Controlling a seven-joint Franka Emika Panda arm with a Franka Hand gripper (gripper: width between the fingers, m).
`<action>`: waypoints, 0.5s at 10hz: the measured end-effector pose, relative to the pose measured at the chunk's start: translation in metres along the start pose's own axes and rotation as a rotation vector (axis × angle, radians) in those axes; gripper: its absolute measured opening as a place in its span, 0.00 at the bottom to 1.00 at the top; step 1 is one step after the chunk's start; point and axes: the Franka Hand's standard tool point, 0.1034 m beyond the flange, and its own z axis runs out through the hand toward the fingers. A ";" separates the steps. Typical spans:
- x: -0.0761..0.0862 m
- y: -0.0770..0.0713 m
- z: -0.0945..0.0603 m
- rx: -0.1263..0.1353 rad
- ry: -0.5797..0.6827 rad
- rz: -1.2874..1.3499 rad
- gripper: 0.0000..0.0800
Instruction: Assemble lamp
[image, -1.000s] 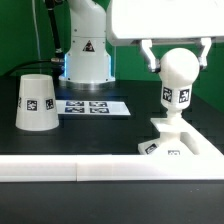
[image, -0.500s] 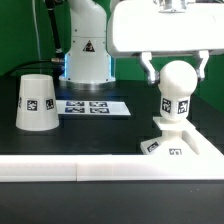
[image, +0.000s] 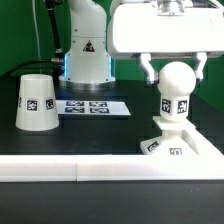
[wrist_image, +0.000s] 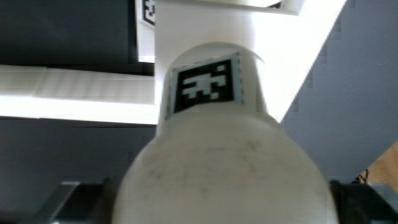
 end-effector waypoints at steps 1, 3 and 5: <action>0.000 0.000 0.000 0.000 0.000 0.000 0.84; -0.001 0.001 0.000 0.000 -0.005 0.000 0.87; 0.002 0.004 -0.010 0.003 -0.024 0.004 0.87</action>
Offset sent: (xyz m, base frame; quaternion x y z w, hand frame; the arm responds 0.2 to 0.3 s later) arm -0.0115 -0.0051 0.0066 0.0220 -0.0464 0.0084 0.9986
